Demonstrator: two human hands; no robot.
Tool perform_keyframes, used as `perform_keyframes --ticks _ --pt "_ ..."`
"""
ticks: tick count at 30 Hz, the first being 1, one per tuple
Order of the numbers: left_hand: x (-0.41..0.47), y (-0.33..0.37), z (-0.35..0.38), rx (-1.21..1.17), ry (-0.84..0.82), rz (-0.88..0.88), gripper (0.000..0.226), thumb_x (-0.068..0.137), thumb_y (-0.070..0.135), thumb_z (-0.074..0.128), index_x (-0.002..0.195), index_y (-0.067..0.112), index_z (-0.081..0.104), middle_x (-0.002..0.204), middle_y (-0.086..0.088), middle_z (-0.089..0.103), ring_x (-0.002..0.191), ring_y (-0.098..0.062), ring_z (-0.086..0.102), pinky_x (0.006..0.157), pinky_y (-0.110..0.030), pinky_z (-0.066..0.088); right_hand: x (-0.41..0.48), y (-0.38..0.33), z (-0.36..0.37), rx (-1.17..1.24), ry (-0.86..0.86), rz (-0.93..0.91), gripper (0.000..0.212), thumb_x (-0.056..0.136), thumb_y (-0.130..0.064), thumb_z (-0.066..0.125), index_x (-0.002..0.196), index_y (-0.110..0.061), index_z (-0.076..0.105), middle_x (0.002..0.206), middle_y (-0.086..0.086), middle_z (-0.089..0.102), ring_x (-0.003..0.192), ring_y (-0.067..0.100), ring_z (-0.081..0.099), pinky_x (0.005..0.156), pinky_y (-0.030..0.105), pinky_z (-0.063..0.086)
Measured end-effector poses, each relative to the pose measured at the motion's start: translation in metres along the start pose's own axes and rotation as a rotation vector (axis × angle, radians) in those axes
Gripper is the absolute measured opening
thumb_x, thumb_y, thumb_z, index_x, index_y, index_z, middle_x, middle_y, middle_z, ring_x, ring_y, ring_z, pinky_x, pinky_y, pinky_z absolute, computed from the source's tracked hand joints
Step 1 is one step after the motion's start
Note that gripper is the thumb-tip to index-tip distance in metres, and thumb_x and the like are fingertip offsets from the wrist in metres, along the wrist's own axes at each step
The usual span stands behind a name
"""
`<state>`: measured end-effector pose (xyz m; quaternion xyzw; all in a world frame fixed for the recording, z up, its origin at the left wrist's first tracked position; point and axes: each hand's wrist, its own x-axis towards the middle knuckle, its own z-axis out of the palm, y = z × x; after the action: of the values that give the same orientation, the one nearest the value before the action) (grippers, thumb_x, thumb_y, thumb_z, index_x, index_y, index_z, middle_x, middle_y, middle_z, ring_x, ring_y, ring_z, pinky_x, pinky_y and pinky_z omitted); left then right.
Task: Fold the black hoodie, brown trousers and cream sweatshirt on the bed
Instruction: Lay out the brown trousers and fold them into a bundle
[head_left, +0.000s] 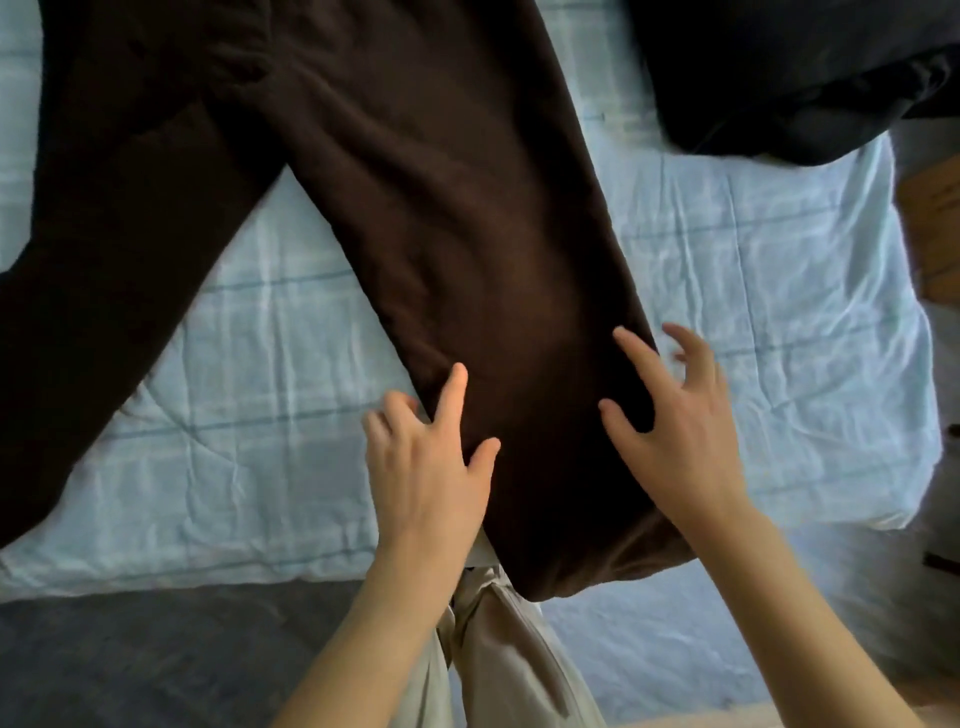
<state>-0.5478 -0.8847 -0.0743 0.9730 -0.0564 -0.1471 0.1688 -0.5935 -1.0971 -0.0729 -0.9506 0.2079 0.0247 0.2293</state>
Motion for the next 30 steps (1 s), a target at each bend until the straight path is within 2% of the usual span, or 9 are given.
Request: perform_keyframes --ticks 3,7,13,16,20,24,26,28,30 --pt "0.016 0.003 0.002 0.141 0.199 0.229 0.063 0.098 0.049 0.039 0.154 0.022 0.029 0.156 -0.019 0.028 0.141 -0.036 0.029 0.112 -0.049 0.028 0.002 -0.029 0.018 -0.076 0.113 -0.226 0.06 0.1 -0.034 0.049 0.157 -0.028 0.031 0.164 0.002 0.027 0.154 0.027 0.02 0.123 0.044 0.018" --pt "0.047 -0.021 0.037 0.215 0.022 0.45 0.06 0.104 0.041 0.033 0.157 0.018 0.018 0.165 -0.008 0.015 0.152 -0.027 0.011 0.123 -0.048 0.008 0.005 -0.034 0.059 -0.212 -0.093 -0.223 0.057 0.105 -0.042 0.031 0.16 -0.029 0.022 0.167 -0.006 0.017 0.156 0.022 0.008 0.127 0.043 0.005" --pt "0.055 -0.032 0.039 0.101 -0.008 0.515 0.061 0.099 0.041 0.04 0.154 0.016 0.031 0.162 -0.011 0.024 0.15 -0.029 0.019 0.121 -0.046 0.016 0.007 -0.039 0.063 -0.255 -0.103 -0.153 0.055 0.104 -0.036 0.041 0.158 -0.026 0.031 0.165 -0.002 0.028 0.155 0.025 0.016 0.125 0.046 0.011" --pt "0.065 -0.05 -0.004 -0.161 -0.099 0.569 0.049 0.099 0.027 0.05 0.146 0.014 0.047 0.155 -0.013 0.038 0.144 -0.03 0.033 0.113 -0.046 0.031 0.004 -0.089 0.06 -0.044 -0.03 0.021 0.051 0.102 -0.031 0.047 0.152 -0.023 0.042 0.158 0.005 0.04 0.149 0.03 0.028 0.121 0.047 0.024" --pt "0.077 -0.145 -0.09 -0.232 0.215 0.543 0.038 0.095 0.014 0.05 0.131 0.006 0.062 0.136 -0.015 0.058 0.127 -0.033 0.053 0.107 -0.042 0.039 -0.011 -0.22 0.1 0.391 0.098 0.024 0.044 0.099 -0.027 0.05 0.142 -0.018 0.054 0.132 -0.006 0.057 0.122 0.014 0.055 0.104 0.034 0.046" --pt "0.095 -0.269 -0.157 -0.025 0.43 0.426 0.037 0.097 0.015 0.052 0.132 0.007 0.06 0.135 -0.013 0.057 0.122 -0.034 0.052 0.105 -0.043 0.038 -0.02 -0.335 0.166 0.611 -0.046 0.085 0.051 0.101 -0.035 0.051 0.15 -0.036 0.039 0.132 -0.012 0.051 0.111 0.007 0.059 0.096 0.029 0.05" --pt "0.108 -0.315 -0.176 0.08 0.317 0.244 0.044 0.098 0.027 0.051 0.138 0.009 0.054 0.135 -0.017 0.055 0.119 -0.039 0.051 0.101 -0.05 0.039 -0.02 -0.374 0.193 0.664 -0.097 0.166 0.058 0.1 -0.04 0.053 0.153 -0.043 0.03 0.128 -0.008 0.05 0.103 0.012 0.061 0.095 0.031 0.05" --pt "0.116 -0.341 -0.183 0.148 -0.003 0.029 0.059 0.099 0.044 0.05 0.147 0.013 0.04 0.137 -0.019 0.053 0.119 -0.042 0.051 0.099 -0.051 0.041 -0.021 -0.401 0.212 0.704 -0.14 0.256 0.063 0.098 -0.044 0.056 0.153 -0.046 0.024 0.129 -0.004 0.044 0.104 0.017 0.06 0.096 0.029 0.048" --pt "0.111 -0.353 -0.184 0.205 -0.219 -0.037 0.065 0.094 0.055 0.05 0.147 0.02 0.035 0.133 -0.013 0.055 0.116 -0.037 0.056 0.092 -0.044 0.046 -0.025 -0.416 0.222 0.717 -0.128 0.302 0.067 0.096 -0.047 0.058 0.153 -0.046 0.023 0.134 -0.001 0.038 0.114 0.015 0.054 0.099 0.024 0.041"
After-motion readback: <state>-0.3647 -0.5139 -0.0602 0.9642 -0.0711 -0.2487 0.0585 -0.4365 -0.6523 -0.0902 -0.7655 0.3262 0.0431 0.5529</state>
